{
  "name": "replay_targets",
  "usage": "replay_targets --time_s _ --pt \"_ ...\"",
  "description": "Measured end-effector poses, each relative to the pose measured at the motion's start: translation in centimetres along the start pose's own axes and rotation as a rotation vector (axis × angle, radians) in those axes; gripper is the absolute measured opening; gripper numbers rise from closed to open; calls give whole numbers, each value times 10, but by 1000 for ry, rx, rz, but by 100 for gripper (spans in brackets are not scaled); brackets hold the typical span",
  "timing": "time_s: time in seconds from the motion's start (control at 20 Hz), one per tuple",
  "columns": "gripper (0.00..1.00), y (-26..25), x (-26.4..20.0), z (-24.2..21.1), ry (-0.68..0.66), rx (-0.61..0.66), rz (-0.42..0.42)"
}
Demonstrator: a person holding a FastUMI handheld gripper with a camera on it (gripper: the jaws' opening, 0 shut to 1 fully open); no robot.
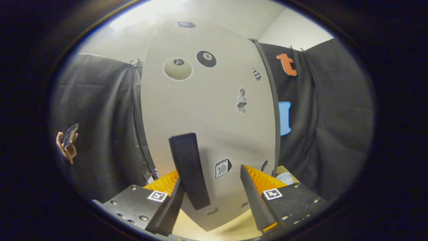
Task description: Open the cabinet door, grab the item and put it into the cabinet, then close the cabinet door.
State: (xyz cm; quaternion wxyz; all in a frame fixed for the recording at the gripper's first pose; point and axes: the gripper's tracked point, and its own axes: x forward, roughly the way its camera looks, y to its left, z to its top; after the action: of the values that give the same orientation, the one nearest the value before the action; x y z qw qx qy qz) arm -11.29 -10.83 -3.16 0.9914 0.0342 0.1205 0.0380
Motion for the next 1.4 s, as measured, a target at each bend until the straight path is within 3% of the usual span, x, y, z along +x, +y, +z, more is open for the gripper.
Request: replay_targets --time_s 0.3,0.75,1.0,1.4 --pt "88 11 13 0 -13 -7 -38" --pt "88 21 19 1 -41 -13 -160" --pt "88 31 19 -16 9 -20 -111" --pt "89 46 56 -16 13 -40 -28"
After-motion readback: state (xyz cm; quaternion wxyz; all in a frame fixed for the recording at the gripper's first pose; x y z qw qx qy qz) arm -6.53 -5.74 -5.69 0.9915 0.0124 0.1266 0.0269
